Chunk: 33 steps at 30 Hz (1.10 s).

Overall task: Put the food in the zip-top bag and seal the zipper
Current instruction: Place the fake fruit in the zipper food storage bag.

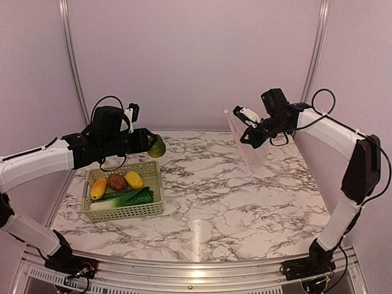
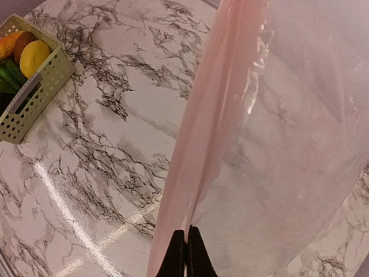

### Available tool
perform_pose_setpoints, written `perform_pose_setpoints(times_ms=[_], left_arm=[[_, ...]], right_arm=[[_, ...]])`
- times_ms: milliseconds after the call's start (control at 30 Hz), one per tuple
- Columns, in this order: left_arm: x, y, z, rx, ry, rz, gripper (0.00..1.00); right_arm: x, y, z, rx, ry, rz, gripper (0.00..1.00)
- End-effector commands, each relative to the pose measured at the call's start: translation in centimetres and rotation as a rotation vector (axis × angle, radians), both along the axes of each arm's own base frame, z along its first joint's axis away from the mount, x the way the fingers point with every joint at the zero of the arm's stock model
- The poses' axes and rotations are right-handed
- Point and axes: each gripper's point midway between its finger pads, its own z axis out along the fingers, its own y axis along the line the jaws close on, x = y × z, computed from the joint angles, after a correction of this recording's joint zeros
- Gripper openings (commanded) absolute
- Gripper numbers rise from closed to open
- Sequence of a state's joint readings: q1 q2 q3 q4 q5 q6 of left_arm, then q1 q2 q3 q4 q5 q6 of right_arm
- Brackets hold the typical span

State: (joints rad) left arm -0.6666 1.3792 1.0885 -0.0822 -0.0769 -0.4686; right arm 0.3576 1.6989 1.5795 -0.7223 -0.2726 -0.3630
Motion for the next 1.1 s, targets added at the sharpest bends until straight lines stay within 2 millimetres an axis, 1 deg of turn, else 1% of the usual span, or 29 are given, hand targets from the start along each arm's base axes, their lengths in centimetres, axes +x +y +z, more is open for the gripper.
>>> perform_pose_setpoints(times_ms=[0, 100, 133, 200, 300, 367, 433, 467, 500, 533, 633, 733, 900, 1067], left_arm=[[-2.1, -3.9, 5.8, -0.171, -0.167, -0.130, 0.11], [-3.7, -6.3, 7.1, -0.238, -0.227, -0.198, 0.10], [-4.1, -7.1, 7.6, -0.270, -0.250, -0.215, 0.10], [-4.8, -8.4, 8.0, -0.316, -0.272, -0.244, 0.10], [-5.7, -10.2, 8.3, -0.378, -0.308, -0.280, 0.10], [-6.0, -11.3, 8.4, -0.411, -0.323, -0.297, 0.09], [-5.9, -12.5, 8.0, -0.419, -0.327, -0.310, 0.08], [-5.6, -13.3, 7.3, -0.411, -0.315, -0.315, 0.07], [-5.6, -13.7, 7.4, -0.413, -0.315, -0.319, 0.07], [-5.3, -14.5, 6.9, -0.406, -0.310, -0.324, 0.07], [-4.9, -16.0, 6.1, -0.412, -0.312, -0.334, 0.06], [-4.5, -17.2, 5.5, -0.419, -0.309, -0.341, 0.06], [-3.5, -18.5, 3.8, -0.403, -0.288, -0.332, 0.05], [-2.5, -18.9, 1.6, -0.370, -0.269, -0.297, 0.03]], right_arm=[[-3.5, 5.3, -2.5, 0.117, 0.183, 0.161, 0.00], [-4.3, 7.4, -3.0, 0.154, 0.238, 0.213, 0.00], [-4.6, 7.9, -2.9, 0.169, 0.255, 0.228, 0.00], [-5.2, 9.0, -2.6, 0.203, 0.285, 0.262, 0.00], [-5.7, 9.7, -2.1, 0.240, 0.313, 0.286, 0.00], [-6.0, 9.9, -1.8, 0.257, 0.334, 0.296, 0.00], [-6.2, 10.1, -1.2, 0.274, 0.343, 0.303, 0.00], [-6.4, 10.2, -0.9, 0.284, 0.347, 0.309, 0.00], [-6.6, 10.3, -0.5, 0.295, 0.351, 0.315, 0.00], [-6.8, 10.3, 0.0, 0.305, 0.351, 0.319, 0.00], [-7.1, 10.3, 0.9, 0.316, 0.338, 0.322, 0.00], [-7.4, 10.1, 1.3, 0.319, 0.336, 0.323, 0.00], [-8.1, 10.0, 1.9, 0.335, 0.340, 0.330, 0.00], [-8.4, 9.7, 2.7, 0.337, 0.319, 0.327, 0.00]])
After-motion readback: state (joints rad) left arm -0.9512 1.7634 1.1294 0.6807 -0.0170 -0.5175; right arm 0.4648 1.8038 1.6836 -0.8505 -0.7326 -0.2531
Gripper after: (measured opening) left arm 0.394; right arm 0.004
